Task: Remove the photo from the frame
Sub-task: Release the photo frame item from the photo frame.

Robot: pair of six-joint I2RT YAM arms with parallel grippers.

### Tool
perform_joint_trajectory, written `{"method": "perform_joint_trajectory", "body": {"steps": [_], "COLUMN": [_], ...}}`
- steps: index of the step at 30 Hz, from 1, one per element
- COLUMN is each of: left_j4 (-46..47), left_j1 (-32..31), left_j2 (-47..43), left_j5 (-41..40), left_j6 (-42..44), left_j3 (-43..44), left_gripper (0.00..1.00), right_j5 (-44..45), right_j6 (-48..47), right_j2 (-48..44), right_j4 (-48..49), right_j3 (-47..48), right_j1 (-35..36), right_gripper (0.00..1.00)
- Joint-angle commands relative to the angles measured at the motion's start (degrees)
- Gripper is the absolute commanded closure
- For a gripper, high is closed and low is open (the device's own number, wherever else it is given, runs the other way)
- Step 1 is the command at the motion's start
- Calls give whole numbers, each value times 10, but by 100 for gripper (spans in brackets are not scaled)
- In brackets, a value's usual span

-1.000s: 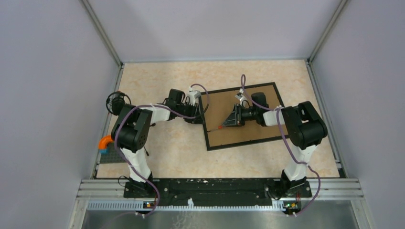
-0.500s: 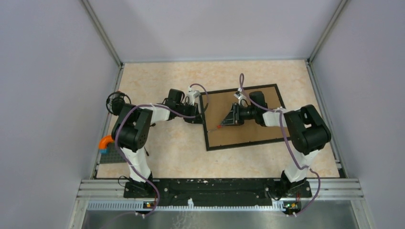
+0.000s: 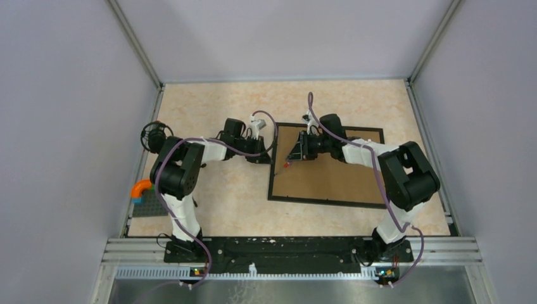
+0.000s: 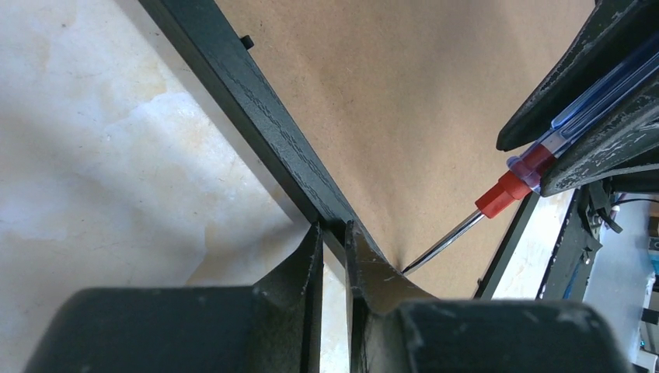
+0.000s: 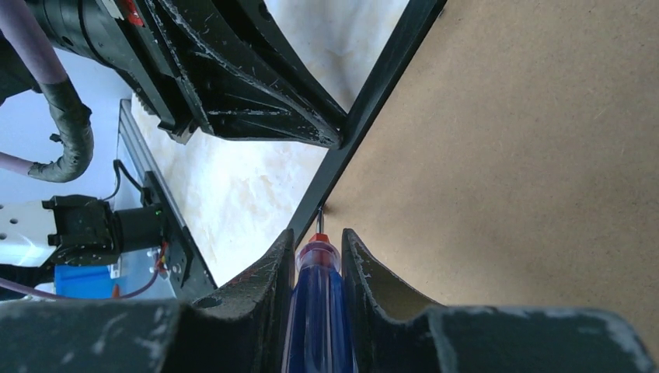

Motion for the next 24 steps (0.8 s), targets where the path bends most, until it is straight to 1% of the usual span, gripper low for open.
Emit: {"method": "perform_joint_trajectory", "body": {"steps": [1,3,5,7,9,12,13,14,16,18,20,24], "left_j4": [-33,-38,-50,-84,-117,-157,-165,-170,-208,-237,-248,-242], "left_j1": [-31,-27,-26,-26,-26,-25,-26,-25,-25,-25,-25,-27], "left_j2": [23,-5,-38,-58,-57,-28,-12,7,55,108,158,226], "left_j5": [-47,-56,-91,-131,-168,-190,-200,-206,-203,-204,-181,-145], "left_j6": [10,27,46,63,82,127,140,155,184,188,196,194], "left_j3": [-42,-40,-29,3,51,145,162,200,272,345,397,474], "left_gripper": [97,85,67,54,40,25,20,17,17,18,19,19], "right_j5": [17,22,21,22,20,17,17,17,17,17,18,19], "right_j6": [-9,-17,-18,-20,-21,-19,-18,-17,-16,-16,-18,-15], "right_j2": [-5,-7,-8,-11,-12,-12,-12,-12,-13,-14,-15,-14], "right_j4": [-40,-45,-45,-44,-44,-41,-40,-38,-35,-36,-36,-34], "right_j3": [21,17,12,9,8,7,5,4,0,-4,-4,-5], "right_j1": [34,29,25,24,24,24,24,24,24,24,24,24], "right_gripper": [100,100,100,100,100,100,100,100,100,100,100,100]}}
